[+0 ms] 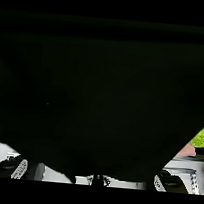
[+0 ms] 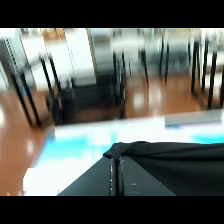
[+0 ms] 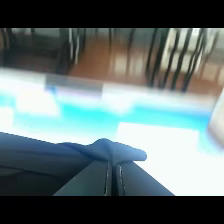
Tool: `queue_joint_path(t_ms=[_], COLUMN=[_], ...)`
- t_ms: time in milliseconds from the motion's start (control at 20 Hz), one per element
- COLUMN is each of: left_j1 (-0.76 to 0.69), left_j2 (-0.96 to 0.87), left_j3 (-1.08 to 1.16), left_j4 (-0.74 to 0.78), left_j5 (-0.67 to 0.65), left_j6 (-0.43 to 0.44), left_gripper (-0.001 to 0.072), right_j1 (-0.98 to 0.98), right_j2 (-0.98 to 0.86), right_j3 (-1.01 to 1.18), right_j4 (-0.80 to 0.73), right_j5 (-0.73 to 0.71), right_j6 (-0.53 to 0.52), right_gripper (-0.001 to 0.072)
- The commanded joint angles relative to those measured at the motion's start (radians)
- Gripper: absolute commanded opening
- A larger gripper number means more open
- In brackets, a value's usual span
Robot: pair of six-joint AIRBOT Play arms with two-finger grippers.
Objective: Fold the shirts.
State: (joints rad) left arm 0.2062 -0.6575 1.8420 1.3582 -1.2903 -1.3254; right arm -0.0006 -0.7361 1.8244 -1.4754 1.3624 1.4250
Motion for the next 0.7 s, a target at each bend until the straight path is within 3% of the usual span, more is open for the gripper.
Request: queue_joint_path(t_ms=[0,100,250,450,650], left_j1=[0.001,-0.001,-0.001,-0.001,-0.001], left_j2=[-0.064,-0.143,-0.313,-0.605,-0.822], left_j3=[-0.219,-0.402,-0.574,-0.541,-0.474], left_j4=[0.006,-0.014,-0.083,-0.241,-0.337], left_j5=[-0.032,-0.021,0.139,0.394,0.565], left_j6=[0.031,0.031,0.031,0.031,0.031], left_gripper=[0.0026,0.0027,0.0027,0.0027,0.0027], right_j1=[0.0,0.0,0.0,0.0,0.001], right_j2=[-0.128,-0.217,-0.428,-0.738,-0.885], right_j3=[-0.154,-0.328,-0.439,-0.438,-0.438], right_j4=[-0.015,-0.019,0.008,0.128,0.276], right_j5=[0.172,0.114,-0.149,-0.461,-0.844], right_j6=[0.056,0.036,0.033,0.041,0.036], right_gripper=[0.0061,0.0061,0.0061,0.0062,0.0062])
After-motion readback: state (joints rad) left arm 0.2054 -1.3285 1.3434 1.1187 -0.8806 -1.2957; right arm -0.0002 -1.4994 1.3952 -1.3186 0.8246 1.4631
